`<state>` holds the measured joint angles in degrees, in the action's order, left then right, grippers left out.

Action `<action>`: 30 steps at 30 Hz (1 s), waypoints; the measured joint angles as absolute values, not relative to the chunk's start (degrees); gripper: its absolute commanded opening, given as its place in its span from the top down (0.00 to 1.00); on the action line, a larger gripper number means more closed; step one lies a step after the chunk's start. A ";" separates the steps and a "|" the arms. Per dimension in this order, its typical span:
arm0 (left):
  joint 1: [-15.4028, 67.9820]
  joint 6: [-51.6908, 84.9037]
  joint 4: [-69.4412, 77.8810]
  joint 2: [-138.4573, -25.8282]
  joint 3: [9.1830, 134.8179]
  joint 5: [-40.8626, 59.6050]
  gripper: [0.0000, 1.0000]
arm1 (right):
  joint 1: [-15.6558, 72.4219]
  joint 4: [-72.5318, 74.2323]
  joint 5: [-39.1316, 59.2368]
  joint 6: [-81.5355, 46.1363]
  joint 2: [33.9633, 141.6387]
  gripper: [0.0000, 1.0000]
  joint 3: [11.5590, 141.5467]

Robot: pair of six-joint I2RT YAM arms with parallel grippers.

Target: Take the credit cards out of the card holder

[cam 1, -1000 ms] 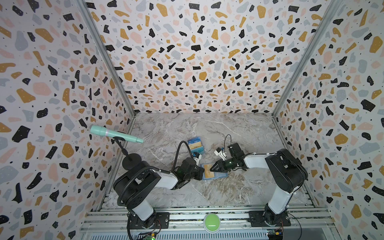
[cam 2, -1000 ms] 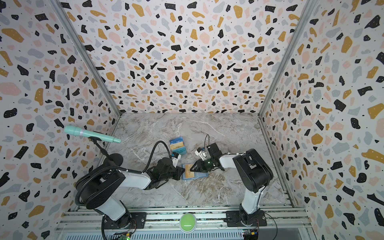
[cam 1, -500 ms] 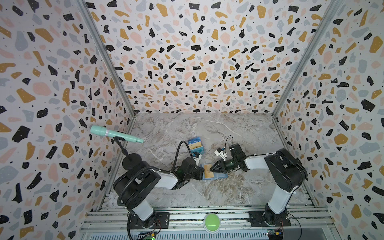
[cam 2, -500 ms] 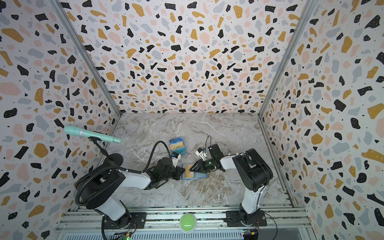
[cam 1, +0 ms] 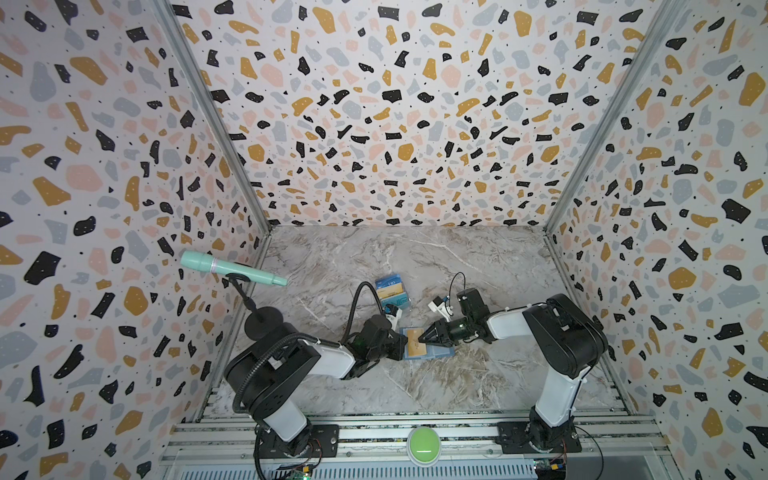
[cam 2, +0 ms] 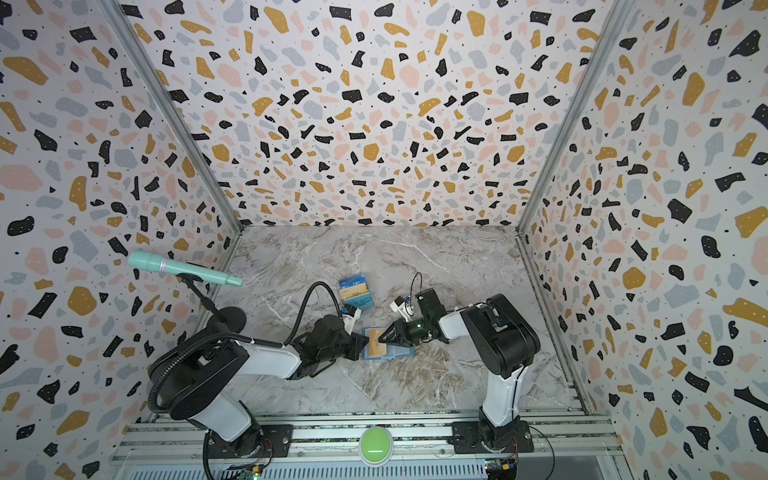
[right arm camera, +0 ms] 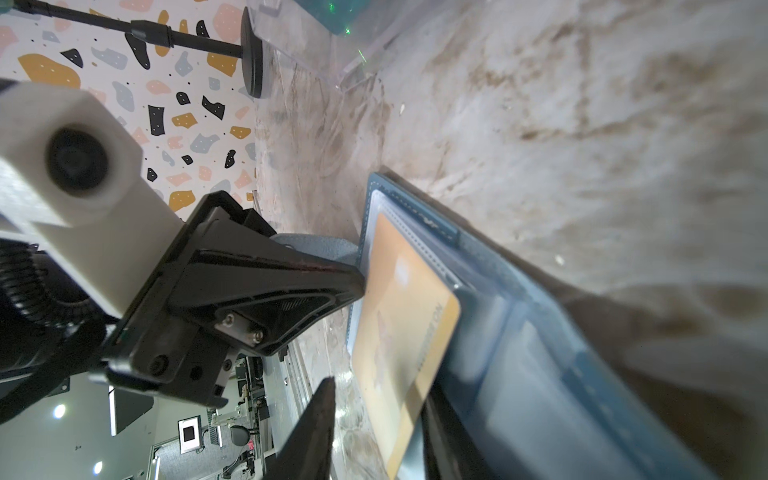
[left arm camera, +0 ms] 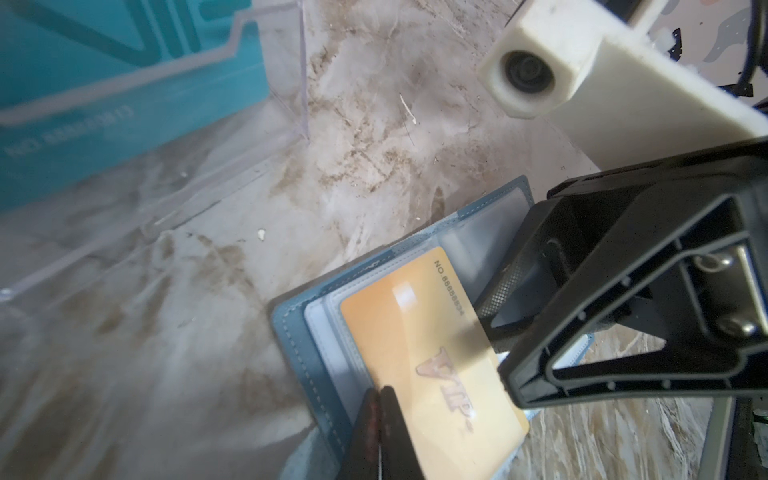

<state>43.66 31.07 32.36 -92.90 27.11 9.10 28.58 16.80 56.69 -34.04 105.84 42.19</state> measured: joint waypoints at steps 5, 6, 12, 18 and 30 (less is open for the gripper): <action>43.66 31.09 32.62 -92.90 26.92 9.06 0.93 | 29.45 16.99 57.49 -34.00 106.67 0.64 43.07; 43.66 31.09 32.71 -92.90 26.85 9.04 0.93 | 29.47 16.99 57.49 -34.02 106.69 0.64 43.09; 43.66 31.11 32.88 -92.53 26.39 8.95 0.93 | 29.76 17.32 57.23 -34.06 106.83 0.68 43.18; 43.66 31.14 32.69 -92.27 26.22 8.54 0.93 | 28.64 21.76 57.74 -36.18 106.37 0.71 40.34; 43.66 31.20 32.67 -92.25 26.17 8.43 0.93 | 26.61 28.23 61.14 -40.03 106.02 0.75 37.06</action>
<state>43.66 31.20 32.67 -92.25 26.17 8.43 26.61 28.23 61.14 -40.03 106.02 37.06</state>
